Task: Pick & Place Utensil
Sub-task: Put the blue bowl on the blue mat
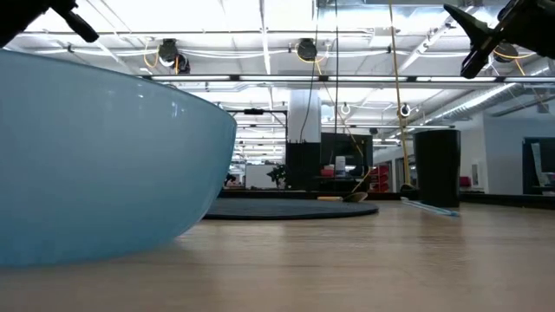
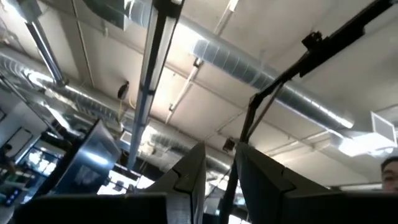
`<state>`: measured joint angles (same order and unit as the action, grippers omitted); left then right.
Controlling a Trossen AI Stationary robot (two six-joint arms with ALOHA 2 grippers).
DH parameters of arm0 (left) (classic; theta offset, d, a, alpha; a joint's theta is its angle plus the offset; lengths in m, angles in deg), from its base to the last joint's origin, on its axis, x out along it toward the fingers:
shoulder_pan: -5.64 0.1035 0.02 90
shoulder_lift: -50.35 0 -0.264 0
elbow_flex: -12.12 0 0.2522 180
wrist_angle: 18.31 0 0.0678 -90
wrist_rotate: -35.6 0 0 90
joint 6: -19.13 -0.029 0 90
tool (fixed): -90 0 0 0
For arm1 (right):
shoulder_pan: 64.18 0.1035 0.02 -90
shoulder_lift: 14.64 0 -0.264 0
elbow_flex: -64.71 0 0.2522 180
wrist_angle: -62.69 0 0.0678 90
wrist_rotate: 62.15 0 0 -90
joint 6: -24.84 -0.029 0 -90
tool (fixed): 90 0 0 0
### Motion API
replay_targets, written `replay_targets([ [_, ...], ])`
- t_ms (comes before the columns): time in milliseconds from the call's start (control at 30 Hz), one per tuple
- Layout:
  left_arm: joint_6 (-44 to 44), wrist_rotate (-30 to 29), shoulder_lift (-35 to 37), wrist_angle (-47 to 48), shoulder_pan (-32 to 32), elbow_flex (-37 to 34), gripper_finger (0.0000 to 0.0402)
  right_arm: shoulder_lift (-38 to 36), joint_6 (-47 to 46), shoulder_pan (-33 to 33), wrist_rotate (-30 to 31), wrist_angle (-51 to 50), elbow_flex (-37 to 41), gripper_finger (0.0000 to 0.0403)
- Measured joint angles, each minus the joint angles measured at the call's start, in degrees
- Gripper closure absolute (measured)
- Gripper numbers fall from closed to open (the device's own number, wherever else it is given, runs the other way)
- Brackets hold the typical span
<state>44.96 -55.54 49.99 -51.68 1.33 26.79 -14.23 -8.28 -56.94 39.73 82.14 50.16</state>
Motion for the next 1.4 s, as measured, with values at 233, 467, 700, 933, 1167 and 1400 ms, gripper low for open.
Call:
replay_targets([
  [233, -1.88, -6.54, -0.02, 6.09, -0.1, -0.04, 0.0309, 0.4, -0.51, -0.02, 0.07, -0.12, 0.0, 0.0248],
  [467, 6.28, -9.52, -2.52, 11.34, -0.63, -0.07, 0.0309, 2.96, -3.58, -0.02, 1.84, 0.87, 0.0, 0.0248],
  [700, 5.56, -7.95, -9.1, 10.61, -0.6, 3.94, 0.0309, 9.74, 3.3, -0.02, 1.54, 10.29, -3.16, 0.0248],
  [933, -4.52, -5.78, -19.07, 28.07, -0.62, 19.67, 0.0309, 16.8, 10.39, -0.04, 1.04, 10.67, -9.92, 0.0248],
  [1167, -3.65, -4.55, -27.87, 42.0, -0.6, 32.08, 0.0309, 24.46, 8.92, 0.0, -6.44, 10.37, -16.32, 0.0248],
  [1400, 0.14, 0.17, -34.19, 50.85, -0.88, 40.17, 0.0309, 33.12, 18.52, 0.0, -10.81, 8.48, -26.37, 0.0248],
])
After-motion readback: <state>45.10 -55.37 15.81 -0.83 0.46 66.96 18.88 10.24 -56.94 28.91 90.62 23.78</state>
